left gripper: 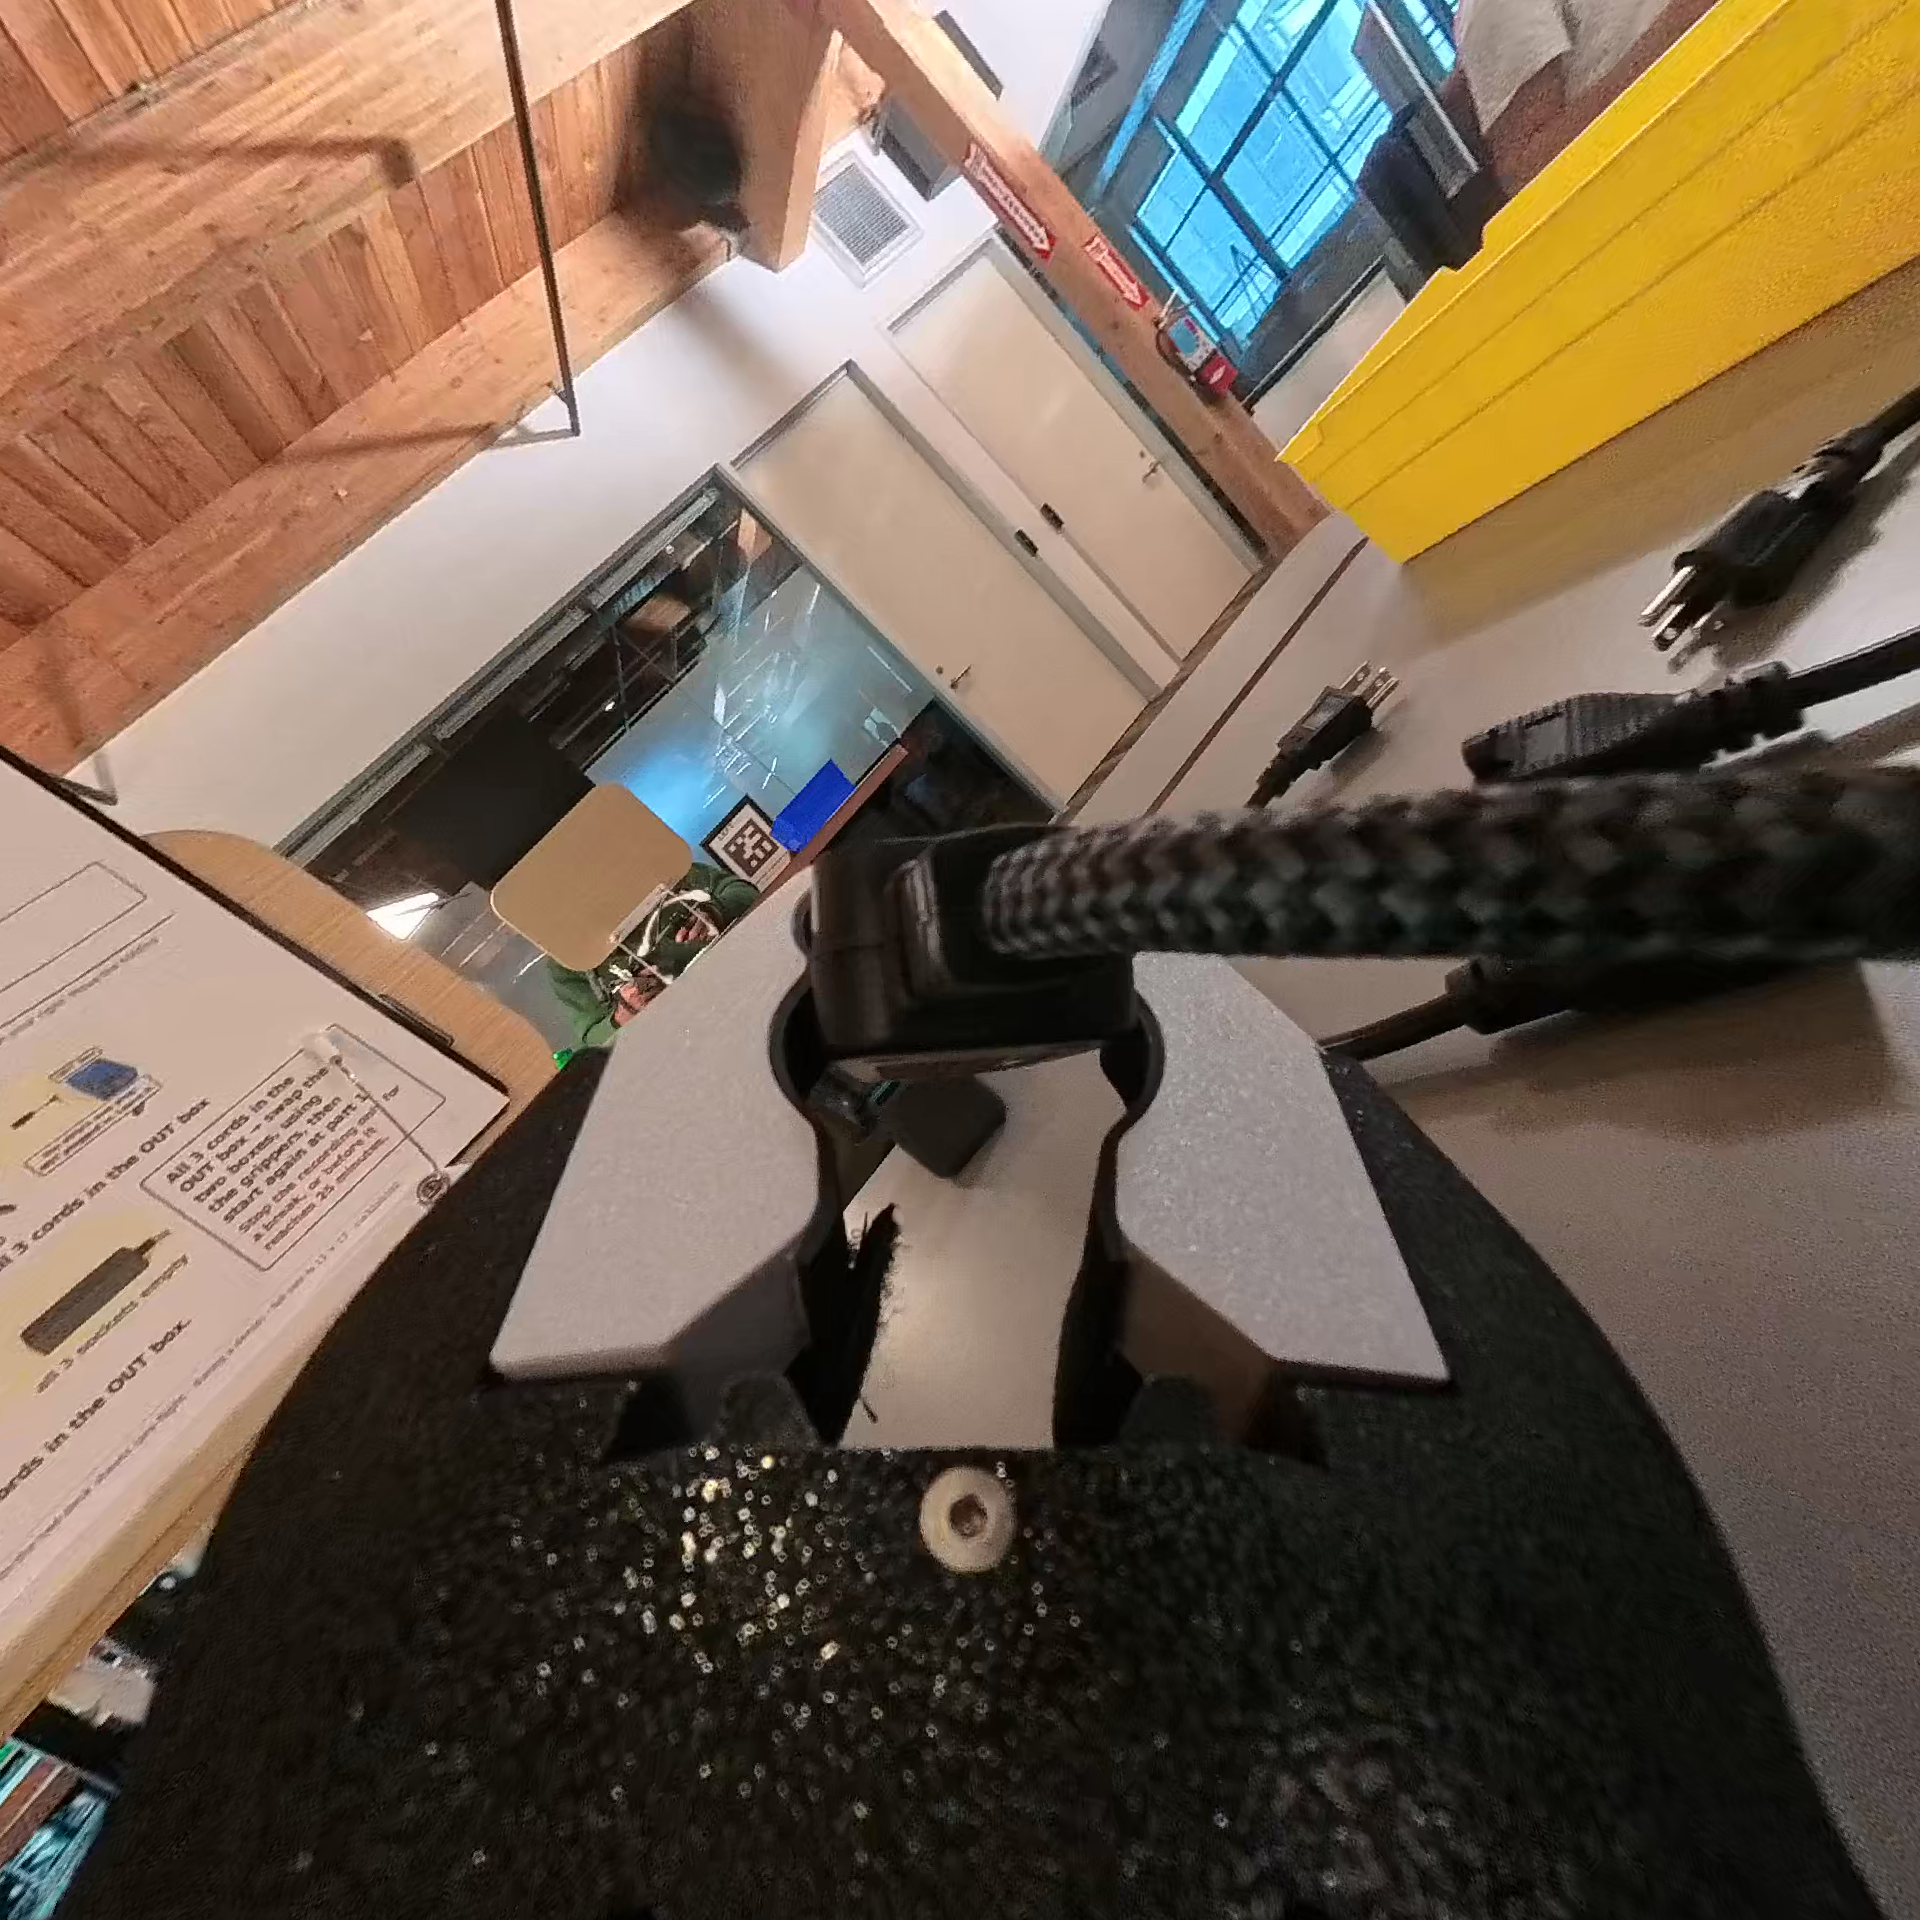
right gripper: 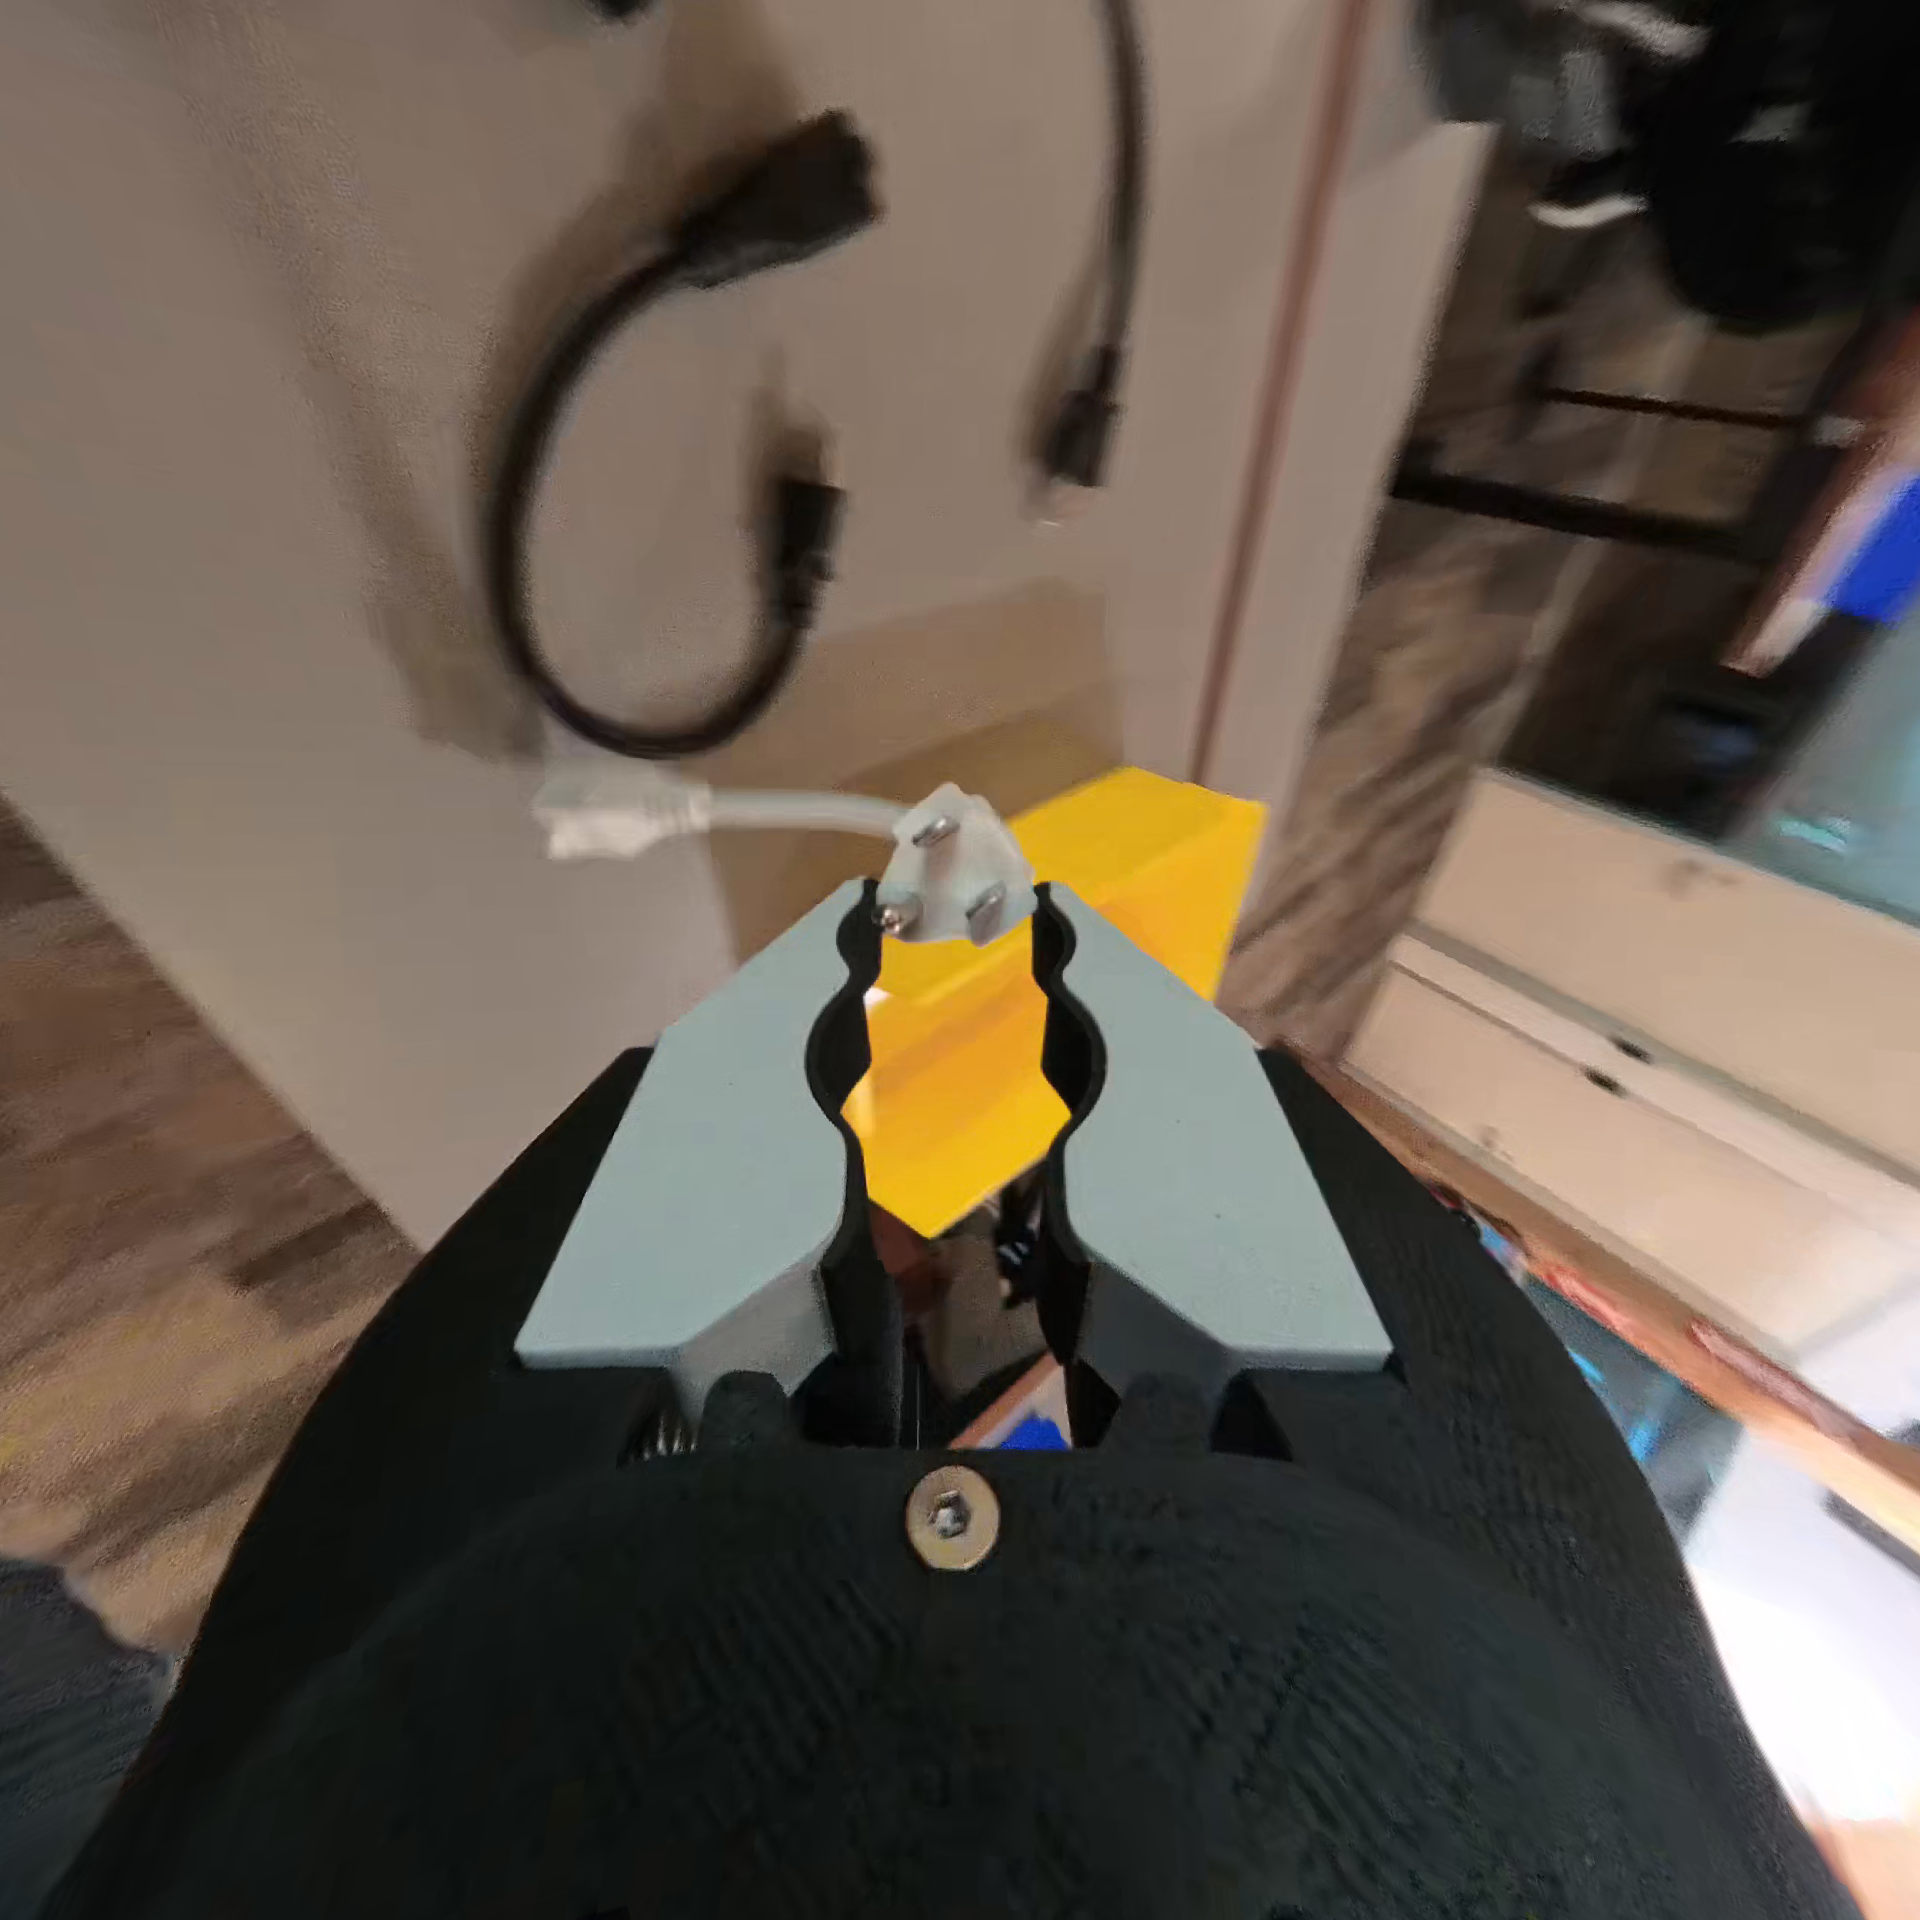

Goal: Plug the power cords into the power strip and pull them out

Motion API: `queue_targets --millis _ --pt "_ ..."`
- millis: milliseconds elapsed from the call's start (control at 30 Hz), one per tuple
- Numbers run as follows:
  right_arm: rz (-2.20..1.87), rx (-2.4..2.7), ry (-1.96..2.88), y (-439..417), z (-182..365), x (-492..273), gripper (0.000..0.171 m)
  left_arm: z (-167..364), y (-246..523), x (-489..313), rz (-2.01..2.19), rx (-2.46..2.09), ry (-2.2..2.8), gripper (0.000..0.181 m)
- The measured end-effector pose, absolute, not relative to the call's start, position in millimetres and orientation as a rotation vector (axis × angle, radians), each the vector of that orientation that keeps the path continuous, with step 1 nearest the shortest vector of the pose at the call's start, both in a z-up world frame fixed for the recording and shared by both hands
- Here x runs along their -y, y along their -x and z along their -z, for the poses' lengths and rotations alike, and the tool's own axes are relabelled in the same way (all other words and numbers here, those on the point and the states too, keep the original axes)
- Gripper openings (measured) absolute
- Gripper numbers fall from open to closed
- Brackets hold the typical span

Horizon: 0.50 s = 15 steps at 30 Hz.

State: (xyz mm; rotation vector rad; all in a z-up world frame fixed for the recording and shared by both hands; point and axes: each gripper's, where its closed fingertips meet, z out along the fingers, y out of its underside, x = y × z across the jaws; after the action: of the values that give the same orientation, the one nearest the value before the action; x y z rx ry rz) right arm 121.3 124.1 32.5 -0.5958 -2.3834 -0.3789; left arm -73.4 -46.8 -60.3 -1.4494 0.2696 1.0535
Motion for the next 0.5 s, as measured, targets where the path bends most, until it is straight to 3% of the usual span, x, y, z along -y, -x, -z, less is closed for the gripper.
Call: queue_targets --millis 33,500 --pt "0.377 2.46 0.582 -120 -15 -117 0.028 61 72 46 -1.046 -0.276 1.449 0.049" --pt "-0.377 2.752 0.736 -33 151 -30 0.027 64 67 47 -0.94 -0.272 1.462 0.049"
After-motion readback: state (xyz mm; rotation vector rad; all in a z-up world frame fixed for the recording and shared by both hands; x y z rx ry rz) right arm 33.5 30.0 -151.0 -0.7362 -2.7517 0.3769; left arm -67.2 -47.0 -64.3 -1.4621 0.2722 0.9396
